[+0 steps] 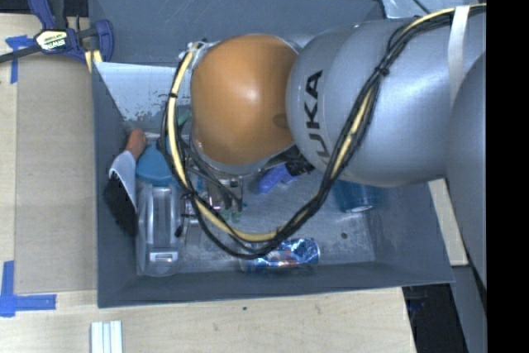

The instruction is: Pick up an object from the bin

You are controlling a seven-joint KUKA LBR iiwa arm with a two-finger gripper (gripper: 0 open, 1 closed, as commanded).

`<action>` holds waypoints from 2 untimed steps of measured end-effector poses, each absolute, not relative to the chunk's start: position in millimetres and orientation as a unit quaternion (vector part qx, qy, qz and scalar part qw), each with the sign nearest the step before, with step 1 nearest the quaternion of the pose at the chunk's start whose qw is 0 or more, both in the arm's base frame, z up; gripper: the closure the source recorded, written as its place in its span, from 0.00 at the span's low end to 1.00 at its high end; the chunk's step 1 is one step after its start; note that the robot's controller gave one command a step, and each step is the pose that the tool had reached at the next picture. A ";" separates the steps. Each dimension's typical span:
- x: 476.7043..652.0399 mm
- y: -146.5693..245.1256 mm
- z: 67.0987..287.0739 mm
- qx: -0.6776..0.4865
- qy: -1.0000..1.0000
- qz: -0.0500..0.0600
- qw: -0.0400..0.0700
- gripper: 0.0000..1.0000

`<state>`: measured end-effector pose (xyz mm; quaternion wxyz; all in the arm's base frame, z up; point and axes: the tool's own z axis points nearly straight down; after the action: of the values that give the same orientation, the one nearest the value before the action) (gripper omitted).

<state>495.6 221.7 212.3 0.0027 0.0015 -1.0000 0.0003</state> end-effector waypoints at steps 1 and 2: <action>497.8 220.6 216.3 -0.001 -1.000 -0.001 -0.001 0.00; 522.8 236.2 98.6 0.276 -0.961 0.000 -0.020 0.00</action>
Offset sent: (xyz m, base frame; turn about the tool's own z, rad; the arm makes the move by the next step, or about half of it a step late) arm 0.0167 0.0177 -0.1423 -0.6359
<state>522.8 236.2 98.6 -0.0197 0.2758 -0.9610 0.0000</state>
